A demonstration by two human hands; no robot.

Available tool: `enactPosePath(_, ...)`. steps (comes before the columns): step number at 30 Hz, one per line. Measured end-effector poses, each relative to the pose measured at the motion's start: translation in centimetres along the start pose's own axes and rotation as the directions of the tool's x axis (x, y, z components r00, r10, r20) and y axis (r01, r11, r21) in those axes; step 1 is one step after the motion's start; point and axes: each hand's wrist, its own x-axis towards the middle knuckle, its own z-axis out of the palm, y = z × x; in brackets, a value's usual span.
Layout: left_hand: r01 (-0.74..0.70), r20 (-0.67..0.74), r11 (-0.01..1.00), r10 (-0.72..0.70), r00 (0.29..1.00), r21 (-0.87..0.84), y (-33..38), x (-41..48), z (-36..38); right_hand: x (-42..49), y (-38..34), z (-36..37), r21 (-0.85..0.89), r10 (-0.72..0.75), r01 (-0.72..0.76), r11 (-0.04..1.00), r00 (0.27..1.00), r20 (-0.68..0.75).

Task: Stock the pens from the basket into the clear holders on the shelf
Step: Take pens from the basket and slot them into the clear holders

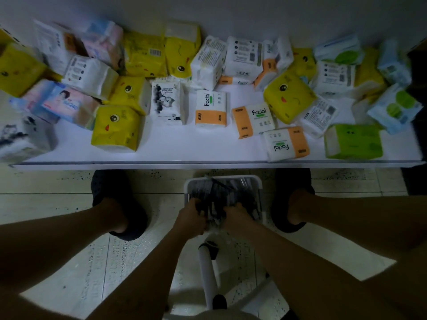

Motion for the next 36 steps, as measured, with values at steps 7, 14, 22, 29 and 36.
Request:
enactPosePath(7,-0.022,-0.02,1.0,0.021,1.0,-0.01,-0.4,-0.6,0.0,0.8,-0.3,0.0,0.008,0.03,-0.03,1.0,0.999,-0.012)
enactPosePath(14,-0.05,-0.052,0.999,0.049,0.997,-0.02,-0.4,0.2,0.3,1.6,-0.2,0.1,0.071,0.067,-0.067,0.995,0.998,0.006)
enactPosePath(22,-0.048,-0.093,0.997,0.043,0.995,-0.058,-0.6,0.6,0.4,2.5,0.1,-0.2,0.121,0.088,-0.087,0.989,0.996,-0.004)
enactPosePath(29,-0.07,-0.127,0.992,0.056,0.99,-0.109,0.2,0.1,0.5,1.6,0.6,0.5,0.306,-0.001,0.077,0.949,0.971,-0.24)
enactPosePath(36,-0.003,-0.011,0.99,0.001,1.0,-0.142,0.4,0.0,0.5,0.1,0.5,-2.5,0.421,0.024,0.17,0.891,0.909,-0.417)
